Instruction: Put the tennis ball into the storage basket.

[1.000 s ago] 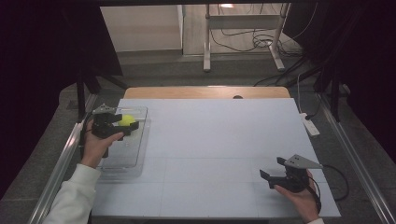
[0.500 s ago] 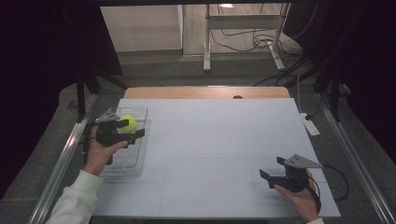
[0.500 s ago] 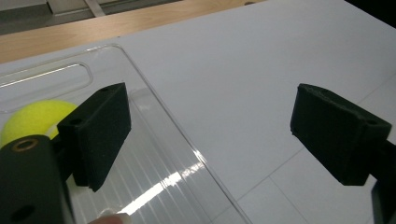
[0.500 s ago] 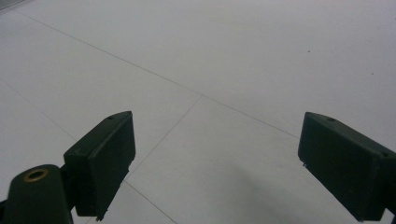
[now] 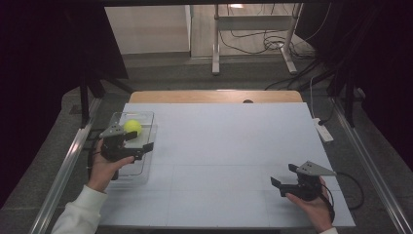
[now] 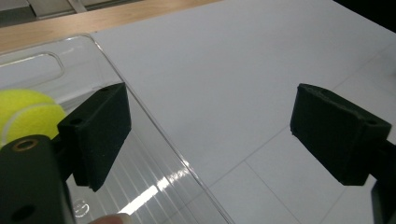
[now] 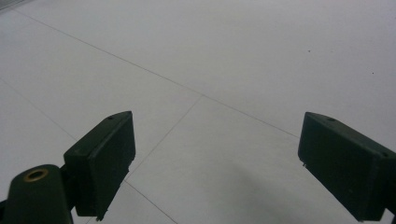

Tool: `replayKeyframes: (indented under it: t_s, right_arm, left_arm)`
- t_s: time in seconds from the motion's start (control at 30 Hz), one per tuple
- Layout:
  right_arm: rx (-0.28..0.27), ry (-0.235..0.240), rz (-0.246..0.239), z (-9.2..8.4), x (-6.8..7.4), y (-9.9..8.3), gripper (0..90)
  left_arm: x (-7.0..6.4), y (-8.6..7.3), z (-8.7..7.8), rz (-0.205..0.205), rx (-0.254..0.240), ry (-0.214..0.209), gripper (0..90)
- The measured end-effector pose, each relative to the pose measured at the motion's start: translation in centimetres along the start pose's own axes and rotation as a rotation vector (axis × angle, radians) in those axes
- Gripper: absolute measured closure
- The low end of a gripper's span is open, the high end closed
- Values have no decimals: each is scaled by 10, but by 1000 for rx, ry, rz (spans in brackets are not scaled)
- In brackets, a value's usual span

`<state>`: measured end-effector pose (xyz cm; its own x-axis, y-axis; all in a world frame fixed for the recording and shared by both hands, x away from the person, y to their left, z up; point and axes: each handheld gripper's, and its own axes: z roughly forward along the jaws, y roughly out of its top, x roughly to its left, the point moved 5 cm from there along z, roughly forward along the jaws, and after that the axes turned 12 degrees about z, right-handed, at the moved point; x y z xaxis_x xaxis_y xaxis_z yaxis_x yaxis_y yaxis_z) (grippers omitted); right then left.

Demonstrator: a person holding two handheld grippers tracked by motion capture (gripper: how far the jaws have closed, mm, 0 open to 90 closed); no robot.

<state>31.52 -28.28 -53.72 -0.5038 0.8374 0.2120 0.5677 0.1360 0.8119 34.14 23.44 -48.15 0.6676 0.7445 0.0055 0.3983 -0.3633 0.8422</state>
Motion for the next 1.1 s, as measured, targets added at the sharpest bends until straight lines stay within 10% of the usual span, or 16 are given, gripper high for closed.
replayKeyframes:
  t_s: [1.1]
  right_arm:
    - [-1, 4, -2, 0, 1, 0, 110]
  left_arm:
    - [-44, -52, -10, 16, 28, -50, 134]
